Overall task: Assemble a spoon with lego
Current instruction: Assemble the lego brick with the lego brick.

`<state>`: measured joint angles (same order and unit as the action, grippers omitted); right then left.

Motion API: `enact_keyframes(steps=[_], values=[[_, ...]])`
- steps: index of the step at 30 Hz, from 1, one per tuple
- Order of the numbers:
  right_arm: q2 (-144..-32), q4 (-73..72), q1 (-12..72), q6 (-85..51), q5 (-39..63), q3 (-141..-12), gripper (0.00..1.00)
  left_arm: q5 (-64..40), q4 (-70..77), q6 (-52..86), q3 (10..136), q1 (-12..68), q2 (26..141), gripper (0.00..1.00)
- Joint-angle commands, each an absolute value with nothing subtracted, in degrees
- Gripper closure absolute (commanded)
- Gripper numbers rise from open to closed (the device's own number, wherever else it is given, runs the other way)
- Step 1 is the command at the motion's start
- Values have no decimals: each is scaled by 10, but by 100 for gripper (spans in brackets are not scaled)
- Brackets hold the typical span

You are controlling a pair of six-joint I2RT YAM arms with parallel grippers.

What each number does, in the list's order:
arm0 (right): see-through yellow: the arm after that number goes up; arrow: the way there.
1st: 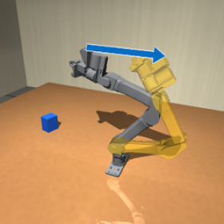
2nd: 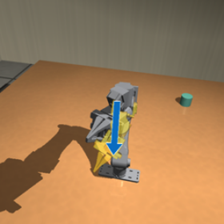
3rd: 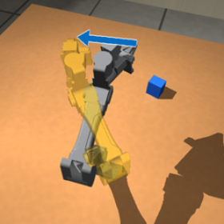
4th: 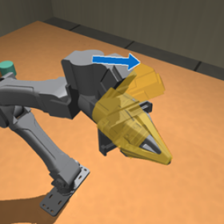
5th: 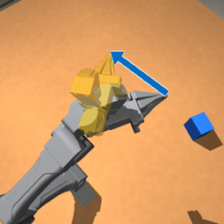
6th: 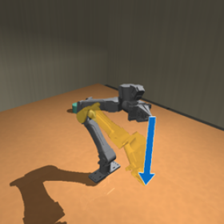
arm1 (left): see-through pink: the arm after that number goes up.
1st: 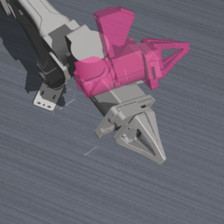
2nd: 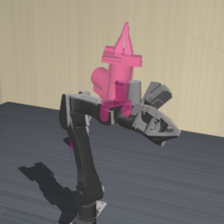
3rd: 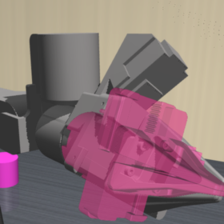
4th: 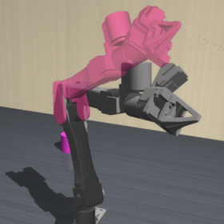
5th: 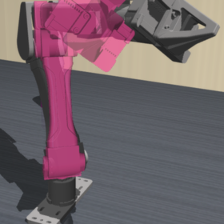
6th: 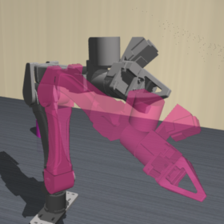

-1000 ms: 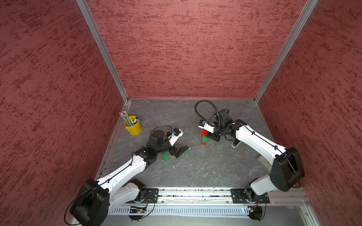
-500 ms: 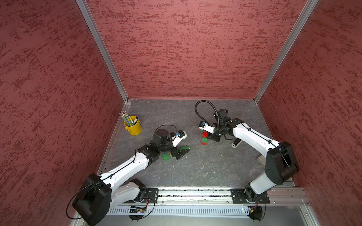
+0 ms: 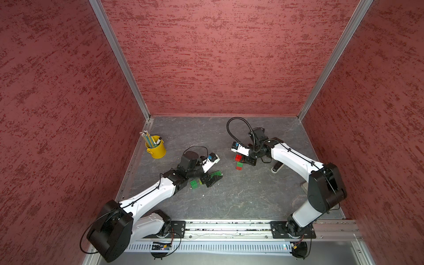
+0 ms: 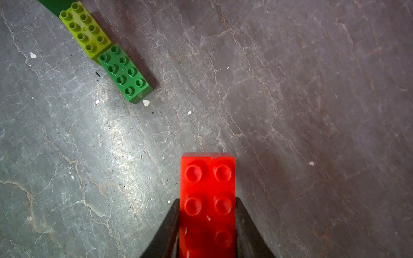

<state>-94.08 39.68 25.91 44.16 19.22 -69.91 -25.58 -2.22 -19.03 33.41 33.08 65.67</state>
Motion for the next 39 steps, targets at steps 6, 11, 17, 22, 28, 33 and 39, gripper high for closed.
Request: enact_keyframes(steps=[6,11,17,22,28,33,39], values=[[-954,388,257,465,199,-705,77,-261,-27,-198,348,333,664,0],[-955,386,257,469,199,-701,77,-260,-27,-197,347,333,663,0],[-955,383,256,468,195,-698,77,-261,-28,-196,347,333,664,0],[-956,383,256,470,196,-694,77,-262,-28,-196,347,333,664,0],[-958,381,256,472,190,-687,77,-263,-28,-196,346,333,664,0],[-960,380,256,474,191,-685,77,-264,-27,-195,346,333,665,0],[-965,378,256,473,190,-686,77,-263,-27,-194,345,333,664,0]])
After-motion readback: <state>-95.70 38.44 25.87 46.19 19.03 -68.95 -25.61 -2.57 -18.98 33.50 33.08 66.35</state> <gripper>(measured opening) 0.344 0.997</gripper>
